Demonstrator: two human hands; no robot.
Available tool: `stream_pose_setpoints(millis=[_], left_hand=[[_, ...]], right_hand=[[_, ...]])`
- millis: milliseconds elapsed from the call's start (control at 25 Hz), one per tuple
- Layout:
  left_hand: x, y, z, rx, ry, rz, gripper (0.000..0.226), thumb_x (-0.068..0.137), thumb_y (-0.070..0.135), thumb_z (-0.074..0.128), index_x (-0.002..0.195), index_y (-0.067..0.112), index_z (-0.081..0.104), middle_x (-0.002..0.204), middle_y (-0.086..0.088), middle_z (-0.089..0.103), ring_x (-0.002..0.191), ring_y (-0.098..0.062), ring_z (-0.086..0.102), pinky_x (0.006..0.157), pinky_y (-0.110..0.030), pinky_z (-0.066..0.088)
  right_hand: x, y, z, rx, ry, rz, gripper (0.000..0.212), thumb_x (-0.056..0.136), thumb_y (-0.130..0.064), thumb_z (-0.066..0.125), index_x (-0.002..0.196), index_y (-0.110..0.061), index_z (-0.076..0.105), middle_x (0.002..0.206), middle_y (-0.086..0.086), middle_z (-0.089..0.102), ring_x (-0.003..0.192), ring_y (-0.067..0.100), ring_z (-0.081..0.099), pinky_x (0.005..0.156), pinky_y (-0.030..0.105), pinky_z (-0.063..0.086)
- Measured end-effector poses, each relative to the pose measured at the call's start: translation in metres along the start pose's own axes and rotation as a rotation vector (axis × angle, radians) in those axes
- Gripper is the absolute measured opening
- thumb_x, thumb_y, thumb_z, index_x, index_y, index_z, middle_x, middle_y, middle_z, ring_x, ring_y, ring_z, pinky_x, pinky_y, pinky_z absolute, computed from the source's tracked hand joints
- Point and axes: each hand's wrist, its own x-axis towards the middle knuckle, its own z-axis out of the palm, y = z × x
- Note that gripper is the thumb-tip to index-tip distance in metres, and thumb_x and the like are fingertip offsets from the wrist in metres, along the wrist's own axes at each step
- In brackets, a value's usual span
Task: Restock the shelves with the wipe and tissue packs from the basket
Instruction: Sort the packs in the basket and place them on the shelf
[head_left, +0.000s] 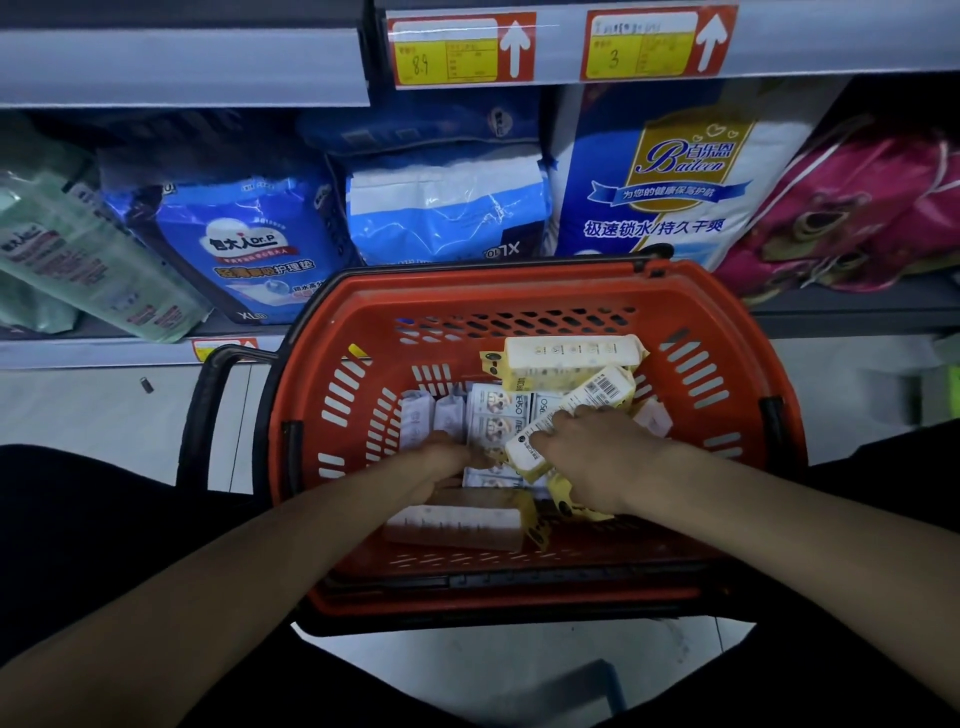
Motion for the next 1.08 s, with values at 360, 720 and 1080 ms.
stream_pose_setpoints(millis=[360,720,1080], left_hand=[[-0.004,-0.001,-0.001,-0.036,0.014,-0.004,0.024,0.087,0.012,0.080,0.111,0.009,0.075,0.116,-0.008,0.076,0.112,-0.025,0.067,0.102,-0.041,0.056],[-0.014,0.015,0.008,0.112,0.127,0.073,0.020,0.092,0.013,0.076,0.109,0.003,0.073,0.077,-0.002,0.068,0.064,-0.010,0.056,0.045,-0.014,0.044],[-0.071,0.039,-0.037,0.320,0.378,0.376,0.025,0.086,0.013,0.083,0.107,0.003,0.076,0.087,-0.009,0.076,0.068,-0.020,0.068,0.064,-0.035,0.057]], right_hand=[[-0.005,-0.004,-0.008,0.028,-0.026,-0.010,0.054,0.099,-0.013,0.062,0.148,-0.015,0.042,0.140,0.015,0.050,0.125,0.037,0.051,0.099,0.047,0.047],[-0.008,0.009,-0.003,0.068,-0.024,-0.011,0.048,0.099,-0.014,0.061,0.145,-0.015,0.047,0.134,0.013,0.054,0.117,0.034,0.058,0.078,0.039,0.044],[-0.007,0.032,0.000,0.162,-0.008,0.041,0.049,0.096,-0.020,0.067,0.142,-0.017,0.049,0.129,0.009,0.057,0.115,0.030,0.061,0.087,0.042,0.056]])
